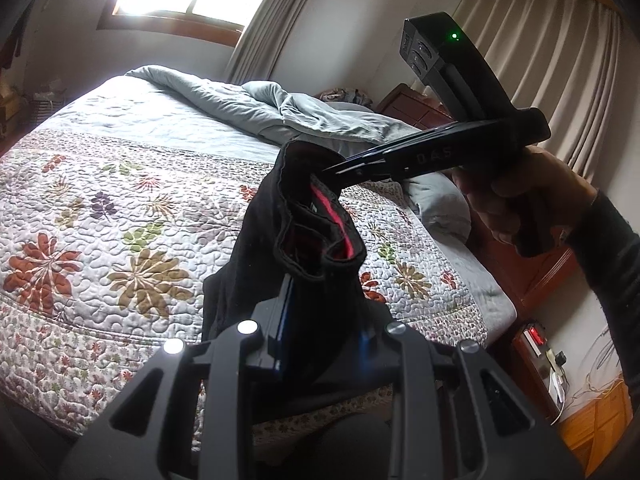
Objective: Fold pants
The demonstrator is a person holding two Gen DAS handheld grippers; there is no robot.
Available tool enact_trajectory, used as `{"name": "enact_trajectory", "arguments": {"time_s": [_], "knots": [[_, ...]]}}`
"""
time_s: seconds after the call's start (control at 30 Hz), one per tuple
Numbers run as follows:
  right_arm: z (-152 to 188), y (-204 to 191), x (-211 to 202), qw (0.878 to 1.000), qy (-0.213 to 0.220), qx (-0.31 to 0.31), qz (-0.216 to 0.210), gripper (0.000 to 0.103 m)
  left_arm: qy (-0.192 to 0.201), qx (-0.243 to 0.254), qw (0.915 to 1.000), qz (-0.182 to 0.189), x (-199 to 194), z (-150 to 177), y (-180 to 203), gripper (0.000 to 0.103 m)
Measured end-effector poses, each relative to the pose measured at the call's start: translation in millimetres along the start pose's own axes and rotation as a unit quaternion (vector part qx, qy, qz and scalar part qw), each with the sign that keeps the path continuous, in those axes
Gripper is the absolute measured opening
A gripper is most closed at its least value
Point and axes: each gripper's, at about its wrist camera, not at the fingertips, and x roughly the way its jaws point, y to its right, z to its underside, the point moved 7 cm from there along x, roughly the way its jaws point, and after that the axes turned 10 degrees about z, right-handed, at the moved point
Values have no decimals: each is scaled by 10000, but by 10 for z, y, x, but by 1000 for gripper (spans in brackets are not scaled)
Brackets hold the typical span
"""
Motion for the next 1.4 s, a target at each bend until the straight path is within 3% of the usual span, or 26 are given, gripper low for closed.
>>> {"name": "enact_trajectory", "arguments": {"time_s": [1.4], "knots": [[882,813,270,9971,-5,735,-188,20,-806,386,9956,287,955,327,524,25]]}}
